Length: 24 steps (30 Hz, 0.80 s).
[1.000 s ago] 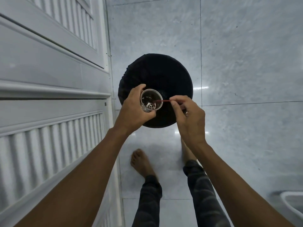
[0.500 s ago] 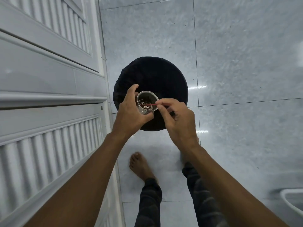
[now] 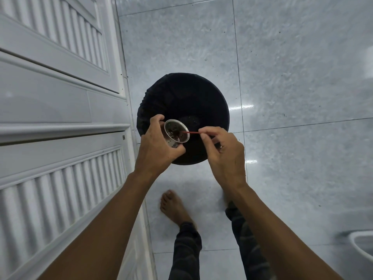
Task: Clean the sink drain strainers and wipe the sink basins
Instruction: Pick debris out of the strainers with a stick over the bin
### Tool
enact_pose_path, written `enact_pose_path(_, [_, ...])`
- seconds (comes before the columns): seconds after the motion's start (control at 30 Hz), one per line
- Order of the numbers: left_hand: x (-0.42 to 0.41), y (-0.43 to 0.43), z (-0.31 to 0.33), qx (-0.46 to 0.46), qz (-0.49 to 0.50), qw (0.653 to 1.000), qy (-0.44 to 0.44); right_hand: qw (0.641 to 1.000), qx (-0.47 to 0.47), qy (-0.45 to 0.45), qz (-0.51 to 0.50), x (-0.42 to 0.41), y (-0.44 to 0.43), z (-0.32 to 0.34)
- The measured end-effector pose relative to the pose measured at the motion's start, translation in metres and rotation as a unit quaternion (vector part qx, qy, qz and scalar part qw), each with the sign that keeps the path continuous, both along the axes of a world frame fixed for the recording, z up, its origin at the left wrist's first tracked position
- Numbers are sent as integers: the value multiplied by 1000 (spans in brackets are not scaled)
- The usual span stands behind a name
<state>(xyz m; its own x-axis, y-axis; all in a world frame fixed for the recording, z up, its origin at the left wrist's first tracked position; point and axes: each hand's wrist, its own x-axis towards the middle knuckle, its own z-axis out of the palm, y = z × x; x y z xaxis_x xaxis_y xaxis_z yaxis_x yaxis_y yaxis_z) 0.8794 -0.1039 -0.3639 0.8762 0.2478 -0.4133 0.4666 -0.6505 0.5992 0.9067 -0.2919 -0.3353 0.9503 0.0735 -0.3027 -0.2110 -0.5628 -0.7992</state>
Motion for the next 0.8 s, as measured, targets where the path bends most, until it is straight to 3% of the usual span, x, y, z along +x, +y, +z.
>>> enact_pose_path(0.13, [-1, 0, 0, -6, -4, 1000, 10, 998, -14, -9, 67, -9, 3, 1])
enact_pose_path(0.3, [-1, 0, 1, -7, -12, 1000, 6, 999, -15, -16, 23, -1, 3, 0])
enact_pose_path(0.47, [2, 4, -2, -2, -33, 999, 1, 997, -26, -5, 71, -7, 6, 0])
enact_pose_path(0.8, [-1, 5, -6, 9, -37, 999, 4, 999, -14, 23, 47, -9, 10, -10])
